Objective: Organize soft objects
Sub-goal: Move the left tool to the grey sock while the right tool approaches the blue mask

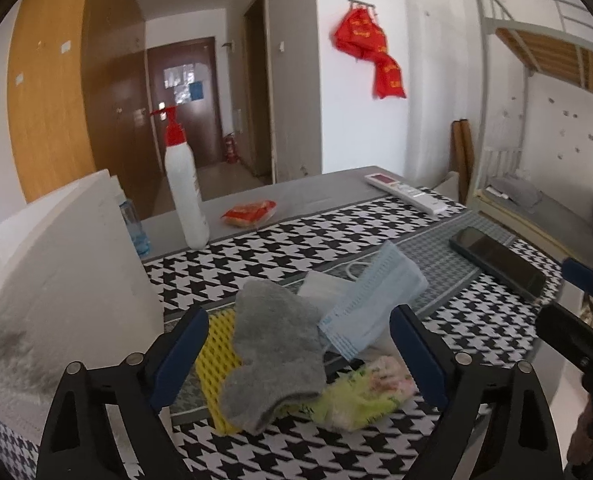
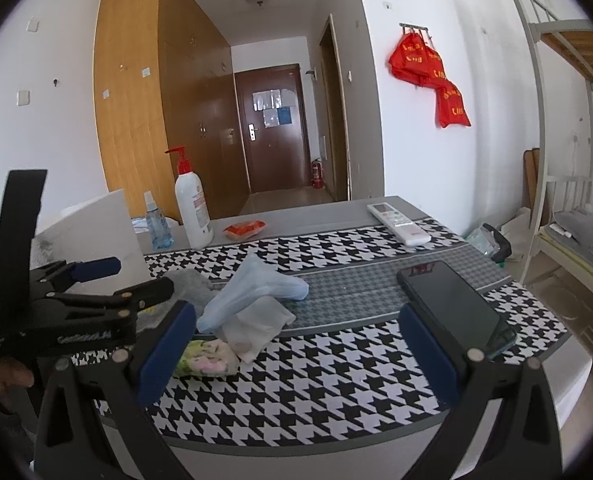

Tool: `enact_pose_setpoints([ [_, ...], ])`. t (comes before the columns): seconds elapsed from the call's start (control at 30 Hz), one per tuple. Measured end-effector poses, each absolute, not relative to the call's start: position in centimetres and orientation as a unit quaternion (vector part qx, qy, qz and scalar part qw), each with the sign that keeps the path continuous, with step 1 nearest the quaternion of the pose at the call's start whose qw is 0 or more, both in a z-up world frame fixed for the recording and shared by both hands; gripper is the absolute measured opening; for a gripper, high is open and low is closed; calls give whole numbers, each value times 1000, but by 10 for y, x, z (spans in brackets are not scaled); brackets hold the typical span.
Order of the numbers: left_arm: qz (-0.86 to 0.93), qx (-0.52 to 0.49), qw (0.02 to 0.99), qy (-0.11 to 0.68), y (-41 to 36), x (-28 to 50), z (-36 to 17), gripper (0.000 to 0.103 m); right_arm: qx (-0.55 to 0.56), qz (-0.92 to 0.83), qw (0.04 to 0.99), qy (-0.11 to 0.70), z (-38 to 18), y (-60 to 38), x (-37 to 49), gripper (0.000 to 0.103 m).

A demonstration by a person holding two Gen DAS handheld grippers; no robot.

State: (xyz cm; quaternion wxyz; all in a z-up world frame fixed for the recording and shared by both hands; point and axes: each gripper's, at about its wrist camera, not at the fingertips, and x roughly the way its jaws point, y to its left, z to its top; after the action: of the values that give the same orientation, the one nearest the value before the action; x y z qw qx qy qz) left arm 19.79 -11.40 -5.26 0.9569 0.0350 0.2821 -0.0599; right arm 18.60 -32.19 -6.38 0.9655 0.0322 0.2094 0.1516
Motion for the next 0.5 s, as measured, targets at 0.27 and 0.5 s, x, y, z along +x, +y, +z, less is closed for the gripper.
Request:
enact_pose_setpoints([
  [0.27, -35, 13, 949, 312, -106, 221, -64, 84, 29, 178, 959, 219, -64, -314, 198, 102],
  [0.5, -28, -2, 941, 337, -98, 235, -75, 72, 21, 206, 950, 235, -64, -299, 214, 102],
])
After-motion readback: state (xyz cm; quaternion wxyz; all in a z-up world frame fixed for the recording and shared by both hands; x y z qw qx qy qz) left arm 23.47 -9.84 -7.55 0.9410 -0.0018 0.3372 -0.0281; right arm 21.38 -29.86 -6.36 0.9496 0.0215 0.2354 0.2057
